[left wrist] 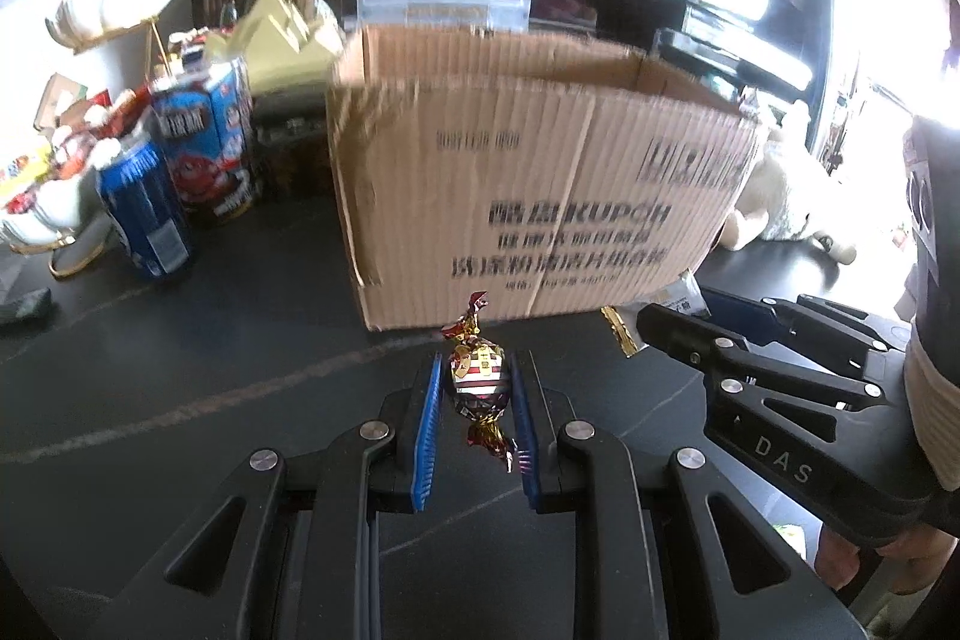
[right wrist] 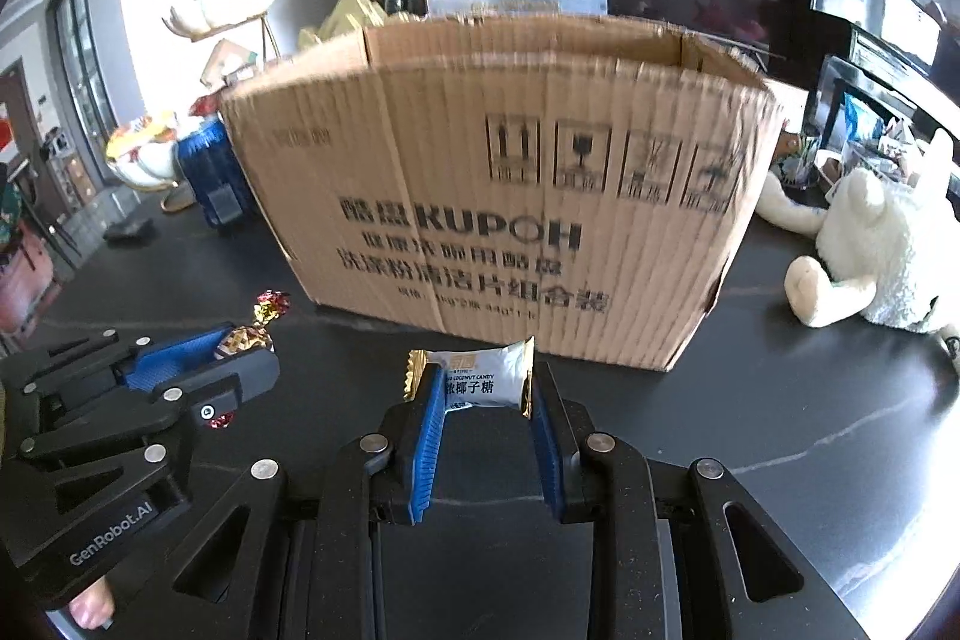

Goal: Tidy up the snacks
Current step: 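Carry both candies into the box while opening both tools to release them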

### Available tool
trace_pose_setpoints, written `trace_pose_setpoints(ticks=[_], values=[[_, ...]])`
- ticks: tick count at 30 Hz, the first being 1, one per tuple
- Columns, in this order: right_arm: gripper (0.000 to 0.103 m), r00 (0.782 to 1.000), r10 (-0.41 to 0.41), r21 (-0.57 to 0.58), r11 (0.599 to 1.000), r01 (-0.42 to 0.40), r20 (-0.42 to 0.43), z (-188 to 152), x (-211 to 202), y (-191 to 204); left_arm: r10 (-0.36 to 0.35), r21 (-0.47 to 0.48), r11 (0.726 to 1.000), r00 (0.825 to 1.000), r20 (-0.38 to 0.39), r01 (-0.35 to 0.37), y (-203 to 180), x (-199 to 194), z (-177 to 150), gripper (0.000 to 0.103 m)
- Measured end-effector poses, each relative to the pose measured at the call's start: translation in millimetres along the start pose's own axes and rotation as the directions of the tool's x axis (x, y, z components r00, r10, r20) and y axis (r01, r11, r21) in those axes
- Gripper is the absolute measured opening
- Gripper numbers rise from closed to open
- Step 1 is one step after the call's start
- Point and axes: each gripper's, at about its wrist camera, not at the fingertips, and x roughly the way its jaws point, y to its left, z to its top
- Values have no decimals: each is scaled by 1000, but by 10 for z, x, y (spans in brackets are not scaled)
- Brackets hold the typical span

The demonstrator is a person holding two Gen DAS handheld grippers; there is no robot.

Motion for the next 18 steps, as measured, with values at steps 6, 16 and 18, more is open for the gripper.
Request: trace_pose_setpoints(ticks=[6, 16, 18], values=[[29, 995, 19, -12, 1000, -18, 101, 179, -318, 116, 11, 11, 1000, 999, 50, -12, -52, -239, 174, 23], [29, 984, 27, -6, 1000, -26, 173, 388, -628, 135, -14, 49, 999, 996, 83, 10, -121, -476, 555, 23], [29, 982, 14, -3, 1000, -14, 186, 468, -691, 112, -20, 65, 998, 996, 86, 15, -142, -514, 647, 23]])
